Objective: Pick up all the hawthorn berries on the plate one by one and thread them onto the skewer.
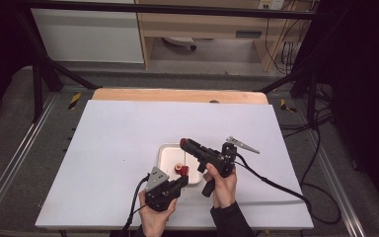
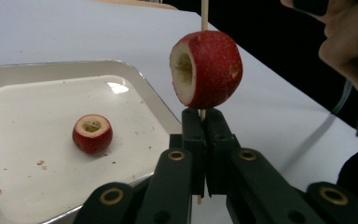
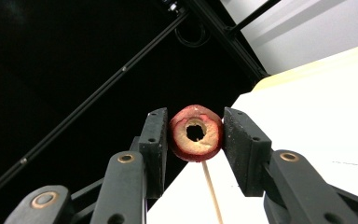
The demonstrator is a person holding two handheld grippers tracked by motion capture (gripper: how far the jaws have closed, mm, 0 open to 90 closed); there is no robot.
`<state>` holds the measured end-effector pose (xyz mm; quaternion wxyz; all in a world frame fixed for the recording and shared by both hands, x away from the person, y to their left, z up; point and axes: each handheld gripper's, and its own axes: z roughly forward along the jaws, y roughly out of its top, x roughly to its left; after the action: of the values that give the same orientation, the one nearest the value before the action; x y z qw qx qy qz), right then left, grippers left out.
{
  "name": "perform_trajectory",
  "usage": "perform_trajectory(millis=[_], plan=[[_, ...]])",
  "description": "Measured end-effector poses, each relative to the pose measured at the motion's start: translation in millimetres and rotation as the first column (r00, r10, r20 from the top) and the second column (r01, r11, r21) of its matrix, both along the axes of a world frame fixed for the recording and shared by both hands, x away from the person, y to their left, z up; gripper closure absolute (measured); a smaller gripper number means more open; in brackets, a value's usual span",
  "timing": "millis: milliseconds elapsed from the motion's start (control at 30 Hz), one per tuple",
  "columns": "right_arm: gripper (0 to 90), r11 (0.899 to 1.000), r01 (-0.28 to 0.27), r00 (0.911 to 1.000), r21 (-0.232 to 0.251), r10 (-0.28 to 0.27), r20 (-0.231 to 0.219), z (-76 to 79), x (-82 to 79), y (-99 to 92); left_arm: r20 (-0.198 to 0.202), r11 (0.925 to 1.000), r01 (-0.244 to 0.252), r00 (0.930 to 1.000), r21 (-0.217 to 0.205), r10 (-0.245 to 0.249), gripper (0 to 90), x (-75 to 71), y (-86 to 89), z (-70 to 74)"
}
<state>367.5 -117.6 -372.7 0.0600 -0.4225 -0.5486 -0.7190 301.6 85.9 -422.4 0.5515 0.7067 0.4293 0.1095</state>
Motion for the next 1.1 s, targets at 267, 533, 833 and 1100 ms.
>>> perform_trajectory(millis=[267,533,833,1100], plan=[[61.9,0.999,-0.013,0.9996,-0.05,0.014,0.023,-1.9,-1.8,0.5,0.007,0.9998,-0.014,0.9999,0.011,0.014,88.7,-0.2,2.0,-0.6],[62.0,0.991,-0.045,0.9988,-0.122,0.047,0.012,-7.7,-2.3,1.9,0.038,0.9992,-0.034,0.9987,0.022,0.033,88.7,2.0,8.5,2.9],[62.0,0.979,-0.096,0.9953,-0.181,0.096,-0.009,-17.7,-5.8,7.2,0.04,0.9989,-0.034,0.9987,0.031,0.033,88.7,5.7,11.6,3.5],[56.4,0.972,-0.082,0.9961,-0.219,0.088,0.014,-18.2,-4.9,6.5,0.057,0.997,-0.032,0.998,0.07,0.028,88.7,6.9,15.2,1.6]])
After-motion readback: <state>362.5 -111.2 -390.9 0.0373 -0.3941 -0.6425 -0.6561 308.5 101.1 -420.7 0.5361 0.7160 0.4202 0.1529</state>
